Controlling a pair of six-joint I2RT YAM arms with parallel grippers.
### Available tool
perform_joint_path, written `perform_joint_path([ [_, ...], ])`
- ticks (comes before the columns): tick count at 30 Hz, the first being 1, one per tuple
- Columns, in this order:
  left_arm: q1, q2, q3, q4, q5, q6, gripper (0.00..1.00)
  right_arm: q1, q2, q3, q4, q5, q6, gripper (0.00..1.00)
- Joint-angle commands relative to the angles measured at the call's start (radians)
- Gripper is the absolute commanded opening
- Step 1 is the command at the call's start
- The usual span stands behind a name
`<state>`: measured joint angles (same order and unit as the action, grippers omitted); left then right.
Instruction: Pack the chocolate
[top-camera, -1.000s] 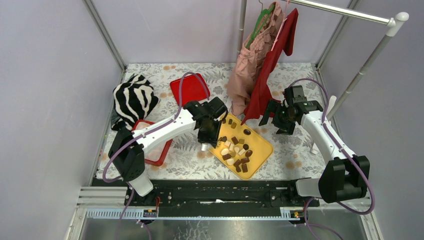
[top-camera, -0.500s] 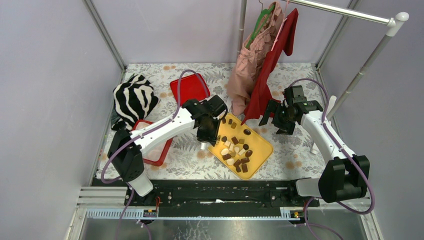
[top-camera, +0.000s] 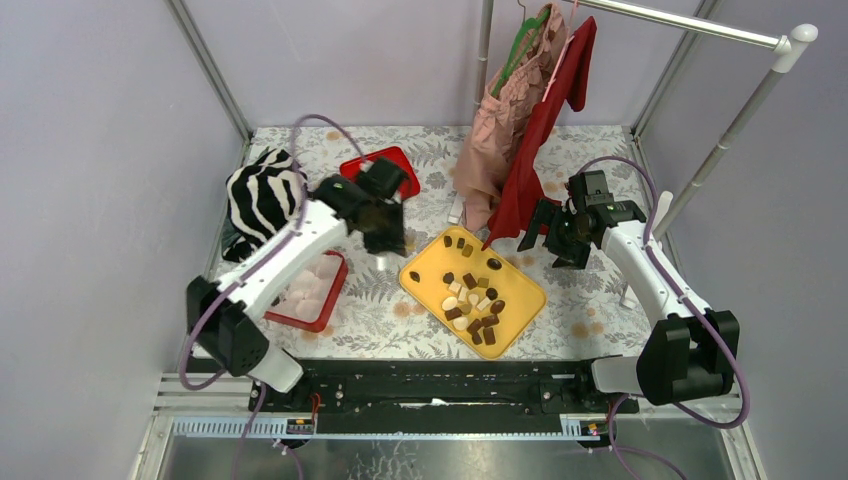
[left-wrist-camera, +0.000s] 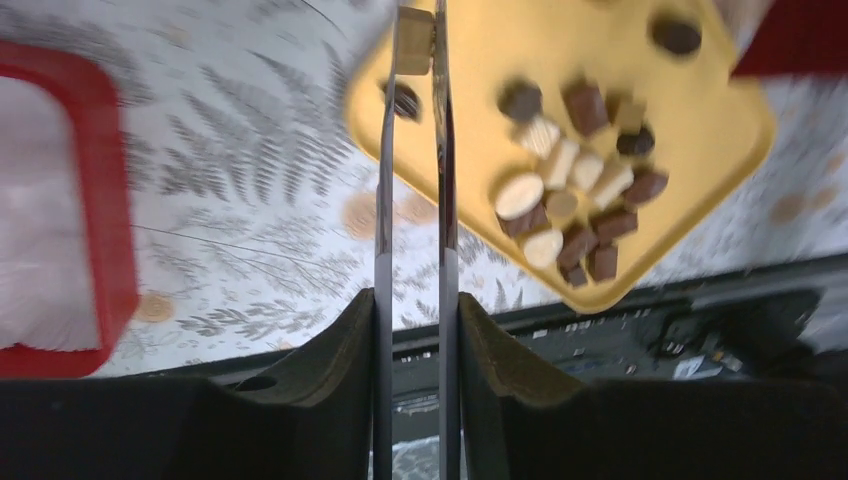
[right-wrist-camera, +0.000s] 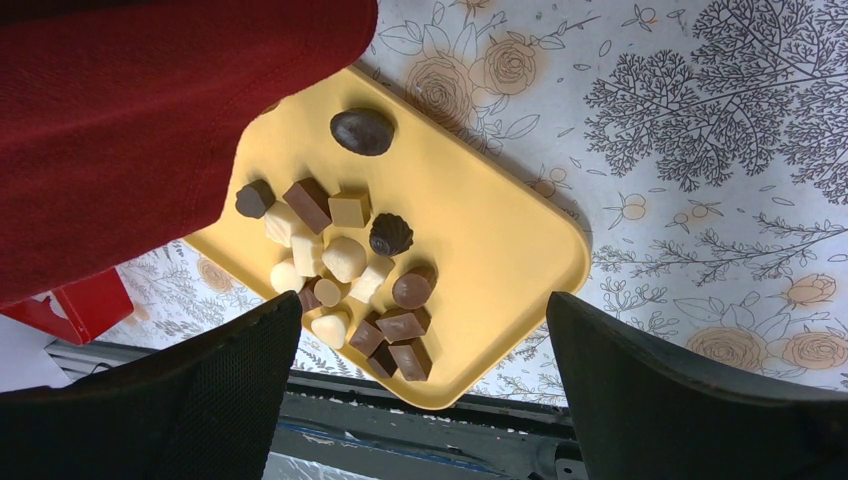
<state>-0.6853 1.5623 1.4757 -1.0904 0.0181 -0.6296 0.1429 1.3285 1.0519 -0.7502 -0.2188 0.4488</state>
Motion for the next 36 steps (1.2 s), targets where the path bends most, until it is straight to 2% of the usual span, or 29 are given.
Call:
perform_joint_path([
  [1,0.211,-0.140,0.022,-0.039,-0.062,-0.042,0.00,-0.003,0.008,0.055,0.010,0.009,-0.018,1.00],
  [5,0.391,-0.246,-0.041,-0.096,-0.091,-0.093,0.00,-0.003,0.006,0.035,0.017,0.006,-0.018,1.00],
  [9,0.494,-0.282,-0.084,-0.184,-0.192,-0.145,0.00,-0.004,0.007,0.025,0.025,-0.005,-0.015,1.00],
  [12,0.563,-0.267,-0.137,-0.208,-0.176,-0.147,0.00,-0.003,0.015,0.026,0.032,-0.011,-0.017,1.00],
  [19,0.582,-0.201,-0.129,-0.243,-0.228,-0.118,0.00,-0.004,0.016,0.025,0.031,-0.010,-0.018,1.00],
  [36,0.589,-0.208,-0.239,-0.043,-0.149,-0.085,0.00,-0.003,0.015,0.025,0.024,0.006,-0.010,1.00],
])
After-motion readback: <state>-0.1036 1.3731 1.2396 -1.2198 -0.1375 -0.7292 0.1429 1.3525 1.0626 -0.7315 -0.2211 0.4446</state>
